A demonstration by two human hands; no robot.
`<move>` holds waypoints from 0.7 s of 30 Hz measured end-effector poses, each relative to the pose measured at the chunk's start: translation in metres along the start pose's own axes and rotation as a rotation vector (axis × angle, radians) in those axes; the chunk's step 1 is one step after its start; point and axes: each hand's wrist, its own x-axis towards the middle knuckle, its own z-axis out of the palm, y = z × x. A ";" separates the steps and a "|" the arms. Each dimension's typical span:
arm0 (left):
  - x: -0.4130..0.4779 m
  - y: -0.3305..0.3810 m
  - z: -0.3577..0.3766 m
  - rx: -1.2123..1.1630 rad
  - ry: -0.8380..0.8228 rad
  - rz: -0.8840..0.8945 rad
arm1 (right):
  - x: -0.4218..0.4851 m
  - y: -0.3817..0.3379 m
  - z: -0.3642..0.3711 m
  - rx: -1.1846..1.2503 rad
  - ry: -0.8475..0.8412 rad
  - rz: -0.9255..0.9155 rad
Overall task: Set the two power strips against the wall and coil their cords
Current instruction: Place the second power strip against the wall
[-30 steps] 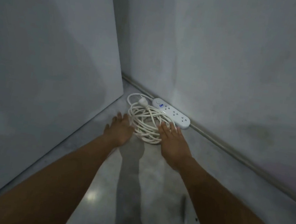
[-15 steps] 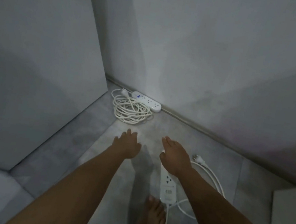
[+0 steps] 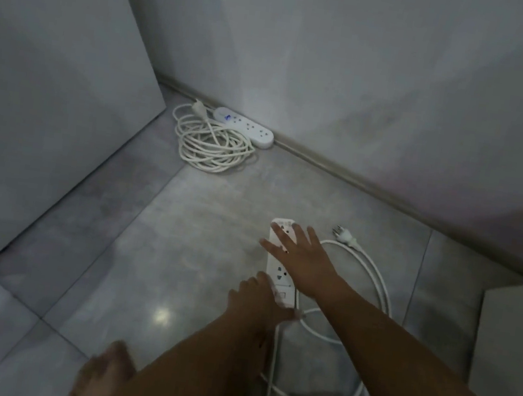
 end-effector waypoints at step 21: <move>-0.070 0.039 -0.050 -0.228 0.299 0.305 | -0.113 0.052 -0.156 -0.395 0.163 0.092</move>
